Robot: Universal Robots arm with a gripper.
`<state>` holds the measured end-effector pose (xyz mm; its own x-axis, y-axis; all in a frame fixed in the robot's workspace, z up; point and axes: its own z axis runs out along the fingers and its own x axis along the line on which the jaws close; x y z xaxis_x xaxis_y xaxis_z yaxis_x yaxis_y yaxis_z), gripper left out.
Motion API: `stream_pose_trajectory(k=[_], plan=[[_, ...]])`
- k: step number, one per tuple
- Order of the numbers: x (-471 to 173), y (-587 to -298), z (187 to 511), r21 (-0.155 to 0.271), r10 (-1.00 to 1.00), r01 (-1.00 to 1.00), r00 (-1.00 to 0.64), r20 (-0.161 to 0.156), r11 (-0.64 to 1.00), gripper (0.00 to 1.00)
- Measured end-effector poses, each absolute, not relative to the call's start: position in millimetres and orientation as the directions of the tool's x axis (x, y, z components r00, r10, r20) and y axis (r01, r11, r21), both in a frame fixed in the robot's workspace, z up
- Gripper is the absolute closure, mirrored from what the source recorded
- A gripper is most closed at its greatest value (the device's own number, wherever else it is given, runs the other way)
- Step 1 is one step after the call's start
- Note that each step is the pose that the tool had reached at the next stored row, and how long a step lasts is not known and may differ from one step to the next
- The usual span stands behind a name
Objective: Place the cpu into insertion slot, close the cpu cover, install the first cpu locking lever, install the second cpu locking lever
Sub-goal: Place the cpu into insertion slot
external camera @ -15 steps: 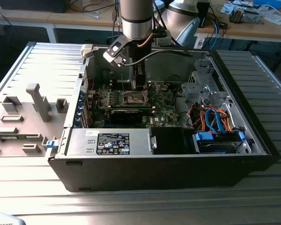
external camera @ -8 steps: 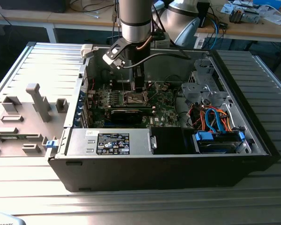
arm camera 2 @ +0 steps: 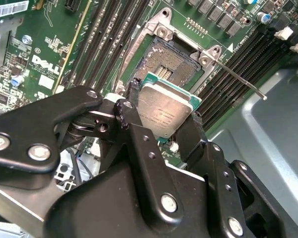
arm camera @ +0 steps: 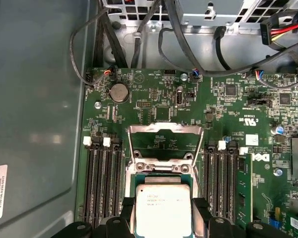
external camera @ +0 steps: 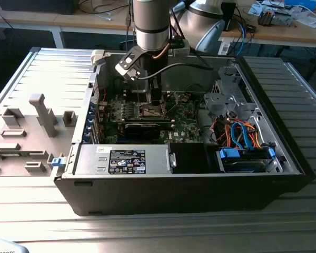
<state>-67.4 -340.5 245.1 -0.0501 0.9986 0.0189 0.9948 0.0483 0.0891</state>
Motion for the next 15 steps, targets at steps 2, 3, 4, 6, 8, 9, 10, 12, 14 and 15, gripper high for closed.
stream_pose_trajectory(k=[2,3,4,6,8,9,10,12,14,15], plan=[[-68,-340,242,0.089,0.999,0.995,-0.05,0.019,0.048,0.46],[-69,-340,240,0.089,0.999,0.995,-0.05,0.019,0.048,0.46],[-69,-340,239,0.089,0.999,0.995,-0.05,0.019,0.048,0.46],[-70,-340,236,0.089,0.999,0.995,-0.05,0.019,0.048,0.46],[-71,-340,233,0.089,0.999,0.995,-0.05,0.019,0.048,0.46],[-71,-339,232,0.089,0.999,0.995,-0.05,0.019,0.048,0.46],[-72,-339,230,0.089,0.999,0.995,-0.05,0.019,0.048,0.46],[-72,-339,227,0.089,0.999,0.995,-0.05,0.019,0.048,0.46],[-73,-339,225,0.089,0.999,0.995,-0.05,0.019,0.048,0.46],[-73,-339,223,0.089,0.999,0.995,-0.05,0.019,0.048,0.46]])
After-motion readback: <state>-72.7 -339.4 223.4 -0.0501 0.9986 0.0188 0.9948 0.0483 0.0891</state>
